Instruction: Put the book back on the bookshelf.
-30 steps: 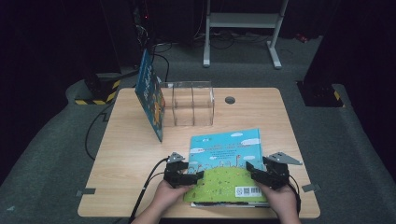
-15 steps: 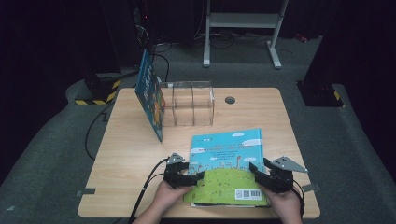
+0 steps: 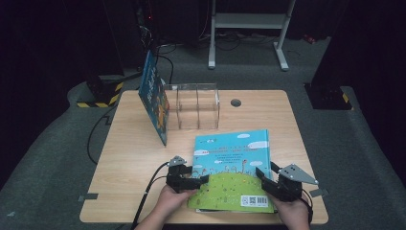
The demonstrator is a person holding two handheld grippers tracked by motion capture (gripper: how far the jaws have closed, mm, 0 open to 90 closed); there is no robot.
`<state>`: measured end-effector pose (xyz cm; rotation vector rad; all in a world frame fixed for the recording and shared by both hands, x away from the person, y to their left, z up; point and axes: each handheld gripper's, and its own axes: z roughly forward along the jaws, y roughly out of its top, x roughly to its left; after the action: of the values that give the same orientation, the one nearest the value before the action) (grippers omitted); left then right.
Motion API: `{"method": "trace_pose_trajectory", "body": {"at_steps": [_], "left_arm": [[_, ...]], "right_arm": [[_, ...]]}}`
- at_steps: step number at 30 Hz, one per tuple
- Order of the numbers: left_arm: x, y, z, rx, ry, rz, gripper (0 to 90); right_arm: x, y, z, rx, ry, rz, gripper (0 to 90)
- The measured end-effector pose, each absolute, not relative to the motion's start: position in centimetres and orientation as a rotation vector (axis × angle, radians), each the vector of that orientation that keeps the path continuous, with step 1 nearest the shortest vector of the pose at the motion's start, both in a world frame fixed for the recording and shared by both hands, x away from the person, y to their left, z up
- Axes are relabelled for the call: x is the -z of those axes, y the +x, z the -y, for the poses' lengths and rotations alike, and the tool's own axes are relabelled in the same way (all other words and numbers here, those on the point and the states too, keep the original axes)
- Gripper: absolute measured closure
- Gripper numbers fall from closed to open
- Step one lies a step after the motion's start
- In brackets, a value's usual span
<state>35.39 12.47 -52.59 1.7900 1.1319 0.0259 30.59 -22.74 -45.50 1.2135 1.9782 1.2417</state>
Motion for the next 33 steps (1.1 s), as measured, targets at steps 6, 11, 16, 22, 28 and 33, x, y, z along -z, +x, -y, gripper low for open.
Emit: {"method": "trace_pose_trajectory", "body": {"at_steps": [6, 11, 16, 22, 28, 33], "left_arm": [[52.4, 35.2, -12.5, -0.041, 1.79, -1.13, 12.1], [51.6, 34.6, -12.5, -0.125, 1.794, -1.122, 16.4], [50.8, 34.0, -13.0, -0.186, 1.753, -1.127, 25.5], [49.9, 33.4, -13.3, -0.259, 1.709, -1.113, 33.2], [48.9, 32.7, -13.5, -0.351, 1.67, -1.088, 39.9], [48.0, 32.2, -13.7, -0.429, 1.643, -1.067, 43.2]], "right_arm": [[45.5, 30.6, 22.8, -1.25, 1.212, -1.976, 43.5], [45.3, 30.6, 22.8, -1.277, 1.217, -1.967, 43.5], [44.7, 30.3, 22.7, -1.285, 1.189, -1.952, 44.0], [43.8, 29.8, 22.4, -1.309, 1.163, -1.898, 47.5], [43.1, 29.3, 22.1, -1.319, 1.117, -1.848, 49.0], [42.2, 28.7, 21.6, -1.33, 1.075, -1.797, 51.3]]}}
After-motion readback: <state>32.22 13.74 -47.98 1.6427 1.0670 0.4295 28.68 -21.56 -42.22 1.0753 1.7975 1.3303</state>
